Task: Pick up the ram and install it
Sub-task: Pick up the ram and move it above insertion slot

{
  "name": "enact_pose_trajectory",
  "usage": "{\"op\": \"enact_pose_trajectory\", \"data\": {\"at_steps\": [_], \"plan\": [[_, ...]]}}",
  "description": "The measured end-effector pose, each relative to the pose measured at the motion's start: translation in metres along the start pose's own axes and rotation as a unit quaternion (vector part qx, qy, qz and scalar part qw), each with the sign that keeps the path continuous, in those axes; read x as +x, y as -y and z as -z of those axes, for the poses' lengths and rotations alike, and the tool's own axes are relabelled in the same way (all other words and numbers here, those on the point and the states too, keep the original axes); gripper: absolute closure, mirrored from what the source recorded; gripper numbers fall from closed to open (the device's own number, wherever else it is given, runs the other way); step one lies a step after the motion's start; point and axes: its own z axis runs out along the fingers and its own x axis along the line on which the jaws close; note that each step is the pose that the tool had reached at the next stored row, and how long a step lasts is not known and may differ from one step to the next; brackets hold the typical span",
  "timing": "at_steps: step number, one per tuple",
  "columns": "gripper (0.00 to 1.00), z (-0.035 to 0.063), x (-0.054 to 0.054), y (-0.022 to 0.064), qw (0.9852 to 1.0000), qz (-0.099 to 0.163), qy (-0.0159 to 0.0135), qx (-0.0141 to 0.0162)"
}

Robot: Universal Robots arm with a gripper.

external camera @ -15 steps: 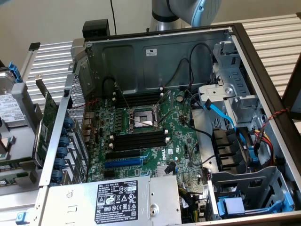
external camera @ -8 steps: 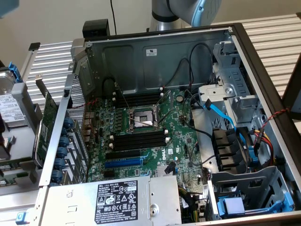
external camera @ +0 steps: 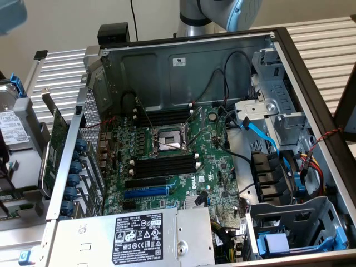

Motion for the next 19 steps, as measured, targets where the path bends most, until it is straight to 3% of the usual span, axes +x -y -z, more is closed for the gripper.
{"op": "enact_pose_trajectory", "data": {"at_steps": [7,17,19], "plan": [[0.52,-0.0097,0.000,0.0001,1.0000,0.003,0.0000,-0.0024],[0.52,-0.0189,0.000,-0.0022,1.0000,0.003,0.0000,-0.0032],[0.60,-0.0194,0.000,-0.0024,1.0000,0.003,0.0000,-0.0034]]}}
